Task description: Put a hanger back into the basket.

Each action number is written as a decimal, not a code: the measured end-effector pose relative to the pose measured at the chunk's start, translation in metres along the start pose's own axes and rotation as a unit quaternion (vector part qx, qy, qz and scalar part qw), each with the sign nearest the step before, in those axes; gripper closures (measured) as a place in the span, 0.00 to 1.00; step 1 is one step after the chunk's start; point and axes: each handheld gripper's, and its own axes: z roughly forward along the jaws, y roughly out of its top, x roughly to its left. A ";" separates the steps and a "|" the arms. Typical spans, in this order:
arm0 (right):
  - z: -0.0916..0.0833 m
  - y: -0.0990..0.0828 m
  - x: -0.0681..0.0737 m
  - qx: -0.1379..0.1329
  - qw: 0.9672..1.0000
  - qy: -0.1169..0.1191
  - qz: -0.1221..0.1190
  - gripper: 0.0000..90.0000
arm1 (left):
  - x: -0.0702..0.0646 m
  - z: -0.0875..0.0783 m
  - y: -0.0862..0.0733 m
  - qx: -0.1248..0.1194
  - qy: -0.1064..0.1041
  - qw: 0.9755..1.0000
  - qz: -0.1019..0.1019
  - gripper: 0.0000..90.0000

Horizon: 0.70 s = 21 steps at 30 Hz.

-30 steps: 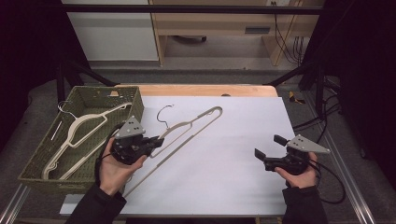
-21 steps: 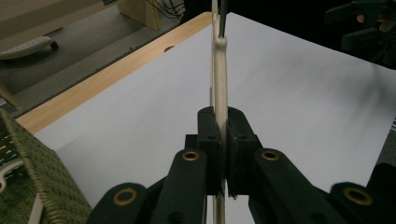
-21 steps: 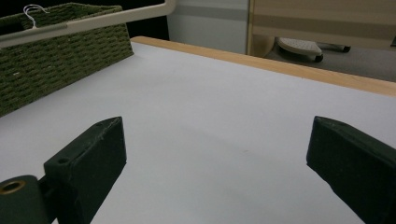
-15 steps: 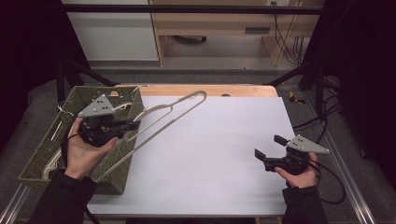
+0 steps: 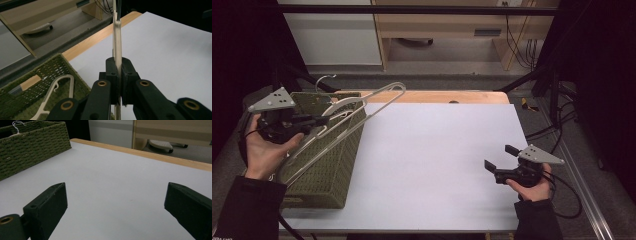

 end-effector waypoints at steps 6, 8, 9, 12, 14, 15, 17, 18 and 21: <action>0.000 0.000 0.000 0.001 1.000 0.002 0.000 0.06 | 0.025 -0.009 -0.009 0.004 0.017 1.000 -0.003 0.96; 0.000 0.000 0.000 0.002 1.000 0.002 0.001 0.06 | 0.033 -0.012 -0.013 0.005 0.022 1.000 -0.003 0.96; 0.001 0.000 0.000 0.002 1.000 0.003 -0.001 0.06 | 0.036 -0.013 -0.015 0.005 0.023 1.000 -0.005 0.96; 0.001 -0.001 0.000 0.003 1.000 0.003 -0.001 0.06 | 0.047 -0.016 -0.023 0.009 0.027 0.999 -0.013 0.96; 0.002 -0.001 0.000 0.003 1.000 0.003 -0.002 0.06 | 0.053 -0.018 -0.028 0.011 0.030 0.999 -0.014 0.96; 0.002 -0.001 0.000 0.003 1.000 0.003 -0.001 0.06 | 0.057 -0.018 -0.031 0.010 0.030 0.999 -0.015 0.96; 0.002 -0.001 0.000 0.005 1.000 0.004 0.000 0.06 | 0.062 -0.019 -0.036 0.010 0.029 0.999 -0.015 0.96; 0.002 -0.001 0.000 0.005 1.000 0.003 0.000 0.06 | 0.065 -0.019 -0.038 0.010 0.029 0.999 -0.016 0.96; 0.003 -0.002 0.000 0.007 1.000 0.004 -0.001 0.07 | 0.074 -0.019 -0.045 0.013 0.030 0.999 -0.022 0.96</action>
